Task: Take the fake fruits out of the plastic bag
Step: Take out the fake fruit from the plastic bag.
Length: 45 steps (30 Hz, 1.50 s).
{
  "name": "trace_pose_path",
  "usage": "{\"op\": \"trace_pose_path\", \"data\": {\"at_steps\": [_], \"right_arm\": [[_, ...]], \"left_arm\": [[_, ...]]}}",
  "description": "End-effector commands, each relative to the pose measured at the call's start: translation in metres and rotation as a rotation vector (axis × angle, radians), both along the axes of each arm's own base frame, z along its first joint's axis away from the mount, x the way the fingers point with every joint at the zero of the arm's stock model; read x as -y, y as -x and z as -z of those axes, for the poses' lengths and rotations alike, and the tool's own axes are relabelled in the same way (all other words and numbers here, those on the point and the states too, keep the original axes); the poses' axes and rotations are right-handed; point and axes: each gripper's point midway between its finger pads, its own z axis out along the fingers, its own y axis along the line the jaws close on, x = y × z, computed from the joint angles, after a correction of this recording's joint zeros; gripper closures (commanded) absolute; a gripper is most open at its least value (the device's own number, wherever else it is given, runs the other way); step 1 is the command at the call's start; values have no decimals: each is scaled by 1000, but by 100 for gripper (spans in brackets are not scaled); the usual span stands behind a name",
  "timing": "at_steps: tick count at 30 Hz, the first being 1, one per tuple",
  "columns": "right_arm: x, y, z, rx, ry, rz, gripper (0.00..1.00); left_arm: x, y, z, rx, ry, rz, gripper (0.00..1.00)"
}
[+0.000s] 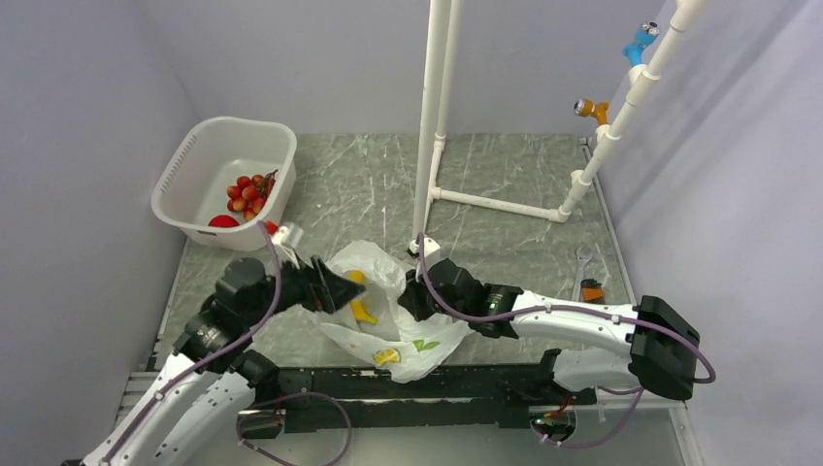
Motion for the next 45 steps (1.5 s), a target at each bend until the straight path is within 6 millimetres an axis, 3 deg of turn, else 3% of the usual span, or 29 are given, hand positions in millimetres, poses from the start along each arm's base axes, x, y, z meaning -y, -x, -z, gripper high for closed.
{"op": "trace_pose_path", "data": {"at_steps": [1, 4, 9, 11, 15, 22, 33, 38, 45], "right_arm": [[-20, 3, -25, 23, -154, -44, 100], [-18, 6, -25, 21, -169, -43, 100], [-11, 10, -25, 20, -187, -33, 100], [-9, 12, -24, 19, -192, -36, 100], [-11, 17, -18, 10, -202, -54, 100], [-19, 24, 2, -40, -181, -56, 100], [-22, 22, 1, -29, -174, -54, 100], [-28, 26, 2, -31, -175, -78, 100], [-33, 30, 5, -33, -166, -94, 100]], "left_arm": [[32, 31, 1, -121, 163, 93, 9], [43, 35, 26, -176, 60, 76, 16], [68, 43, 45, -161, -4, 59, 26], [72, 41, 63, -184, -61, 31, 34], [61, 33, 95, -234, -196, -78, 45], [34, 25, 119, -234, -296, -189, 54], [10, 35, 183, -333, -381, -252, 57], [8, 34, 182, -326, -382, -264, 54], [13, 10, 149, -210, -389, -319, 49]]}}
